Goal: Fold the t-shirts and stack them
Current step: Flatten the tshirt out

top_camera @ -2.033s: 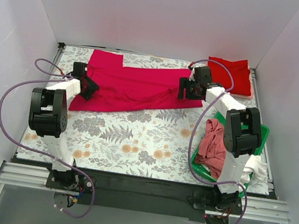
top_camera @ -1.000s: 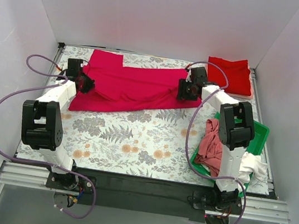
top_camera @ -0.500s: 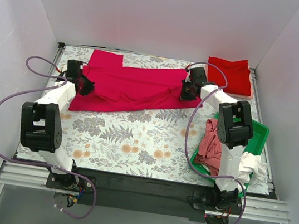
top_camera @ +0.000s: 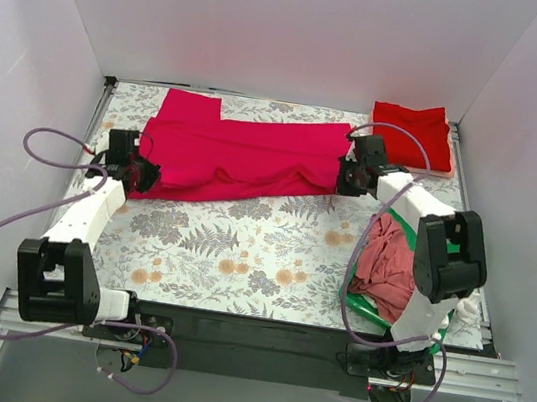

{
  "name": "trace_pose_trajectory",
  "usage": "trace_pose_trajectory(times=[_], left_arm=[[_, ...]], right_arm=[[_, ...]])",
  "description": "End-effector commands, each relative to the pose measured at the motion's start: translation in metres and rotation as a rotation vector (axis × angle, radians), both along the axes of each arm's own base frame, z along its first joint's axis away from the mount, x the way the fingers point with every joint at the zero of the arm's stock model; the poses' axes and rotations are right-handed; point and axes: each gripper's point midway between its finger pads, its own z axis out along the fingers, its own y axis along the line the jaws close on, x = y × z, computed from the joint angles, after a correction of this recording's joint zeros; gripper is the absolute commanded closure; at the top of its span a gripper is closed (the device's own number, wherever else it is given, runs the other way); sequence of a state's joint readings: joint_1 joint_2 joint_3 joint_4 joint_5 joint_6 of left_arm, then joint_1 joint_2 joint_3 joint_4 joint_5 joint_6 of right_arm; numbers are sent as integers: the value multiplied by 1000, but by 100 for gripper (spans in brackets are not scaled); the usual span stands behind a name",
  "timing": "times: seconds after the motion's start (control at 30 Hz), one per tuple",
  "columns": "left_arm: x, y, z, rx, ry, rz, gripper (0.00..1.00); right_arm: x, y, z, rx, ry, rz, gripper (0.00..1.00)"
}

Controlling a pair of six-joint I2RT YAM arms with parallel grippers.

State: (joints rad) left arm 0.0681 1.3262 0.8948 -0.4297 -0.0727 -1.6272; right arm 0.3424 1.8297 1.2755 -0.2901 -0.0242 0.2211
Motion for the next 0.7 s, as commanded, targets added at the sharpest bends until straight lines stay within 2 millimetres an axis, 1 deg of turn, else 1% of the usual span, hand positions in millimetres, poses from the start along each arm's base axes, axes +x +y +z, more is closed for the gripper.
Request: trace_pose_trajectory(times=[0.0, 0.03, 0.07, 0.1, 0.13, 0.17, 0.2, 0.23, 0.3, 0.33, 0.37, 0.4, 0.43, 0.47, 0.5, 0.57, 0.6, 0.63, 0.67], left_arm=[[-34, 8, 8, -17, 22, 126, 100], [-48, 7, 0, -29, 55, 136, 100], [-55, 6, 8, -39, 24, 145, 100], [-62, 3, 8, -53, 23, 145, 100], [-72, 4, 3, -54, 39, 158, 100], [-85, 4, 5, -51, 43, 167, 100], [-92, 6, 6, -47, 46, 180, 100], [-108, 8, 6, -37, 70, 197, 100], [-121, 10, 8, -26, 85, 208, 100], [-135, 12, 8, -15, 111, 229, 100], [-141, 14, 8, -8, 120, 242, 100], [-148, 15, 7, -4, 134, 249, 100], [-160, 16, 4, 1, 162, 266, 100], [-165, 17, 2, 5, 175, 272, 100], [-169, 17, 2, 3, 183, 283, 100], [-173, 11, 6, -20, 189, 263, 100], [-174, 11, 9, -29, 186, 275, 100], [-180, 12, 8, -29, 213, 292, 100], [-182, 12, 8, -36, 218, 308, 100]], right_arm=[[-24, -11, 22, -14, -41, 6, 99], [-36, -15, 14, -23, -19, 8, 99], [-43, -18, 13, -28, -14, 9, 99], [-49, -21, 12, -32, -10, 15, 99], [-61, -25, 10, -40, 3, 19, 99], [-66, -27, 10, -40, 7, 18, 99], [-69, -34, 14, -63, -8, 0, 99], [-80, -40, 7, -79, 26, -9, 99], [-87, -48, 9, -102, 23, -30, 99], [-92, -51, 8, -113, 33, -36, 99], [-98, -55, 4, -123, 46, -46, 99], [-101, -58, 8, -128, 37, -52, 99], [-104, -60, 9, -131, 35, -57, 99], [-110, -63, 5, -137, 47, -62, 99], [-112, -65, 9, -139, 32, -68, 99], [-118, -71, 9, -157, 34, -79, 99], [-121, -73, 10, -162, 31, -84, 99], [-124, -74, 10, -163, 35, -87, 99], [-125, -76, 10, -164, 35, -91, 99]])
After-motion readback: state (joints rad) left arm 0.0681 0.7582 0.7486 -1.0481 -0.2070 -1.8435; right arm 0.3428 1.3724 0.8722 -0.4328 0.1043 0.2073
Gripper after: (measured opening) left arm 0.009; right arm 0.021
